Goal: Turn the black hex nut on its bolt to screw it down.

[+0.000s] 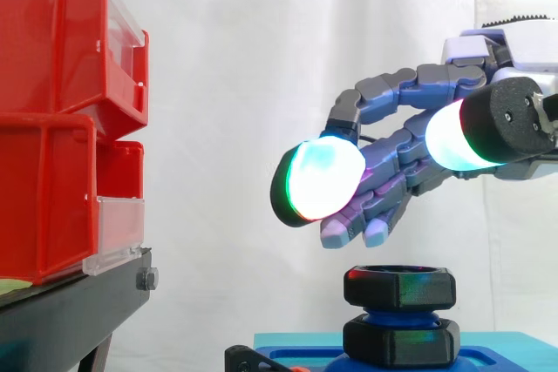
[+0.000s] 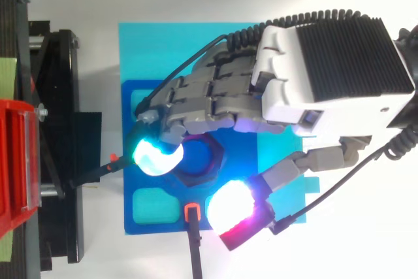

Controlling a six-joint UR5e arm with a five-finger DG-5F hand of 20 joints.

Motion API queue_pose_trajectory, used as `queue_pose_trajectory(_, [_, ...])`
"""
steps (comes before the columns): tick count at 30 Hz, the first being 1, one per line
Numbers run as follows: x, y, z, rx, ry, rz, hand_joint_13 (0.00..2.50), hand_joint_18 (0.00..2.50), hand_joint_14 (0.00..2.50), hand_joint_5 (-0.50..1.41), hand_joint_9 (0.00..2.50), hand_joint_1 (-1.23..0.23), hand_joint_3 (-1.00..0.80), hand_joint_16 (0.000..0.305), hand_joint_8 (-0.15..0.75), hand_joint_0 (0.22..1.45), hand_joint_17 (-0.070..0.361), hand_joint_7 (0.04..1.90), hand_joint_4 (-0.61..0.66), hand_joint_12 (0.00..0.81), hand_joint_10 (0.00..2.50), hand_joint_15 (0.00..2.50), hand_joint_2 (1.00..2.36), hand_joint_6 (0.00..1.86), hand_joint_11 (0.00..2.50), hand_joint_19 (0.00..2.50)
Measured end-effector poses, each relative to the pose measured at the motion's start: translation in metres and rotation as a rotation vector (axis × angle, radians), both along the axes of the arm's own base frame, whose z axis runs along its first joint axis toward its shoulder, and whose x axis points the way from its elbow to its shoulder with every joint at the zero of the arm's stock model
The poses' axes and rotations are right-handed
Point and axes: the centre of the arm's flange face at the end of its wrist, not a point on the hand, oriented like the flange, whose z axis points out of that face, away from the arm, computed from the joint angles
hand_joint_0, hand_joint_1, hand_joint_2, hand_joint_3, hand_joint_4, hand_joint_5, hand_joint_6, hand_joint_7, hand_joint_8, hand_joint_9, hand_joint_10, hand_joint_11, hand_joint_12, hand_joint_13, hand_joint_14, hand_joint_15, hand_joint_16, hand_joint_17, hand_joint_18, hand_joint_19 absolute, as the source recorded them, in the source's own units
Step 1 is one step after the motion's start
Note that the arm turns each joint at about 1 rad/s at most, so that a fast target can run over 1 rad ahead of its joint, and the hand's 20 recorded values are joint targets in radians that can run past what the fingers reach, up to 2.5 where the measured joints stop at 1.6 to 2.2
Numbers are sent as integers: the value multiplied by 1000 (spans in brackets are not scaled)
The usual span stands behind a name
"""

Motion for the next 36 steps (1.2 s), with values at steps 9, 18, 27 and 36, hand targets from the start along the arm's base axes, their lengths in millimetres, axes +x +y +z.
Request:
queue_pose_trajectory(9, [7,7,3,-76,-60,-1,577,487,6,-82,579,-535,-500,46,251,546,103,895,215,324,2,154,1000,503,94,560])
queue_pose_trajectory(18, [18,12,-27,-106,-57,6,586,484,6,-75,606,-527,-500,46,254,547,103,928,226,326,4,157,1000,503,90,567])
queue_pose_trajectory(27, [20,15,-31,-120,-61,11,589,493,7,-58,624,-520,-500,45,257,547,102,1021,215,326,5,156,1000,504,102,570])
queue_pose_trajectory(36, [20,18,-32,-174,-64,29,593,489,7,-59,626,-511,-500,46,258,546,102,1017,208,327,4,163,1000,504,109,567])
